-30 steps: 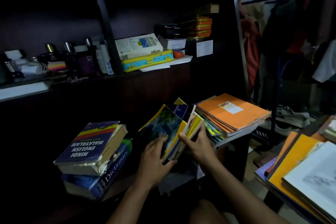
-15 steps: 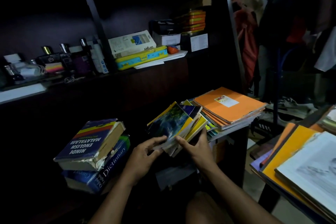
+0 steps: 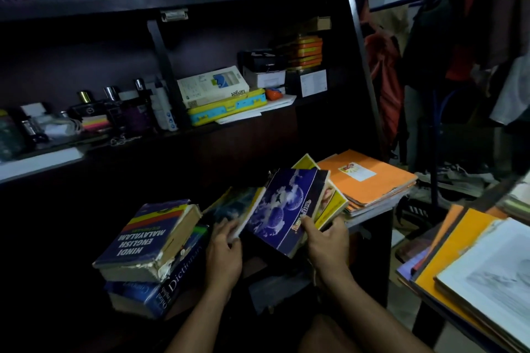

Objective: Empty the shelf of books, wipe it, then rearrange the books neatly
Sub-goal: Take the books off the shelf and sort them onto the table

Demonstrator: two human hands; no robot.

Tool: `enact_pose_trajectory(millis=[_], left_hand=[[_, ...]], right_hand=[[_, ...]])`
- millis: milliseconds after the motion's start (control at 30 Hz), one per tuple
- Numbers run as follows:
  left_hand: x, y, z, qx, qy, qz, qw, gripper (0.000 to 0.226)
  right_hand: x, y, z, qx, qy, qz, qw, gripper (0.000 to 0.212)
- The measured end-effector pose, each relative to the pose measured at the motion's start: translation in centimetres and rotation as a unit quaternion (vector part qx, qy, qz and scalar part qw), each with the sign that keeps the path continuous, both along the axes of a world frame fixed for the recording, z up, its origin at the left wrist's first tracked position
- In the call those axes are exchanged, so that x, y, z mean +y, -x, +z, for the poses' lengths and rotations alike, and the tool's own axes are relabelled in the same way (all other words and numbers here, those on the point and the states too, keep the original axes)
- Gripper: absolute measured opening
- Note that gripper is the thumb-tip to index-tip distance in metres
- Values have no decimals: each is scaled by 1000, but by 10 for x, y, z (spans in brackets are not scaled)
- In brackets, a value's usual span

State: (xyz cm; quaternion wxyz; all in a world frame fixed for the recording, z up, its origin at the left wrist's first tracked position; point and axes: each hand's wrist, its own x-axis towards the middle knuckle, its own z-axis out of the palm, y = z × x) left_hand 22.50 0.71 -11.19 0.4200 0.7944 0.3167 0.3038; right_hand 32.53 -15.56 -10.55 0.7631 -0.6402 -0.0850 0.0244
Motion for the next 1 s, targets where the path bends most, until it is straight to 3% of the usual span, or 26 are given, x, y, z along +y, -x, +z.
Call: enact_pose_trajectory(millis=[67, 167, 233, 267, 333, 400, 467, 567, 667, 733, 833, 933, 1000], left_hand=[[-1, 1, 2, 11, -8, -10, 1000, 46], [-11, 6, 8, -39, 28, 13, 999, 45], [-27, 8, 14, -102, 108, -1, 989, 66], [-38, 6, 18, -142, 180, -32, 973, 76], [-61, -2, 36, -168, 314, -143, 923, 74], [-75, -13, 52, -189, 369, -211, 885, 63], [-73, -21, 59, -247, 401, -193, 861, 55], [-55, -16, 59, -291, 366, -142, 872, 55], [-31, -10, 49, -288, 305, -134, 898, 69], [-25, -7, 41, -263, 239, -139, 924, 79], [-29, -9, 30, -215, 158, -136, 954, 78], [-27, -12, 16, -190, 136, -120, 965, 98], [-24, -13, 10, -181, 145, -123, 965, 95]], right_hand=[[-12, 0, 17, -37, -29, -16, 999, 19], [-32, 6, 45, -80, -102, -59, 990, 21], [-36, 12, 52, -89, -137, -62, 985, 23], [-35, 15, 52, -96, -138, -58, 984, 26], [-32, 19, 48, -110, -126, -38, 985, 36], [-25, 22, 41, -117, -120, 16, 986, 45], [-22, 21, 35, -112, -115, 92, 983, 44], [-26, 9, 31, -82, -101, 177, 976, 46], [-37, -12, 33, -72, -89, 162, 980, 69], [-38, -19, 35, -141, 13, 165, 976, 77], [-34, -20, 28, -244, 171, 158, 941, 89], [-29, -21, 12, -296, 246, 150, 911, 96], [-26, -20, 7, -288, 271, 145, 907, 100]])
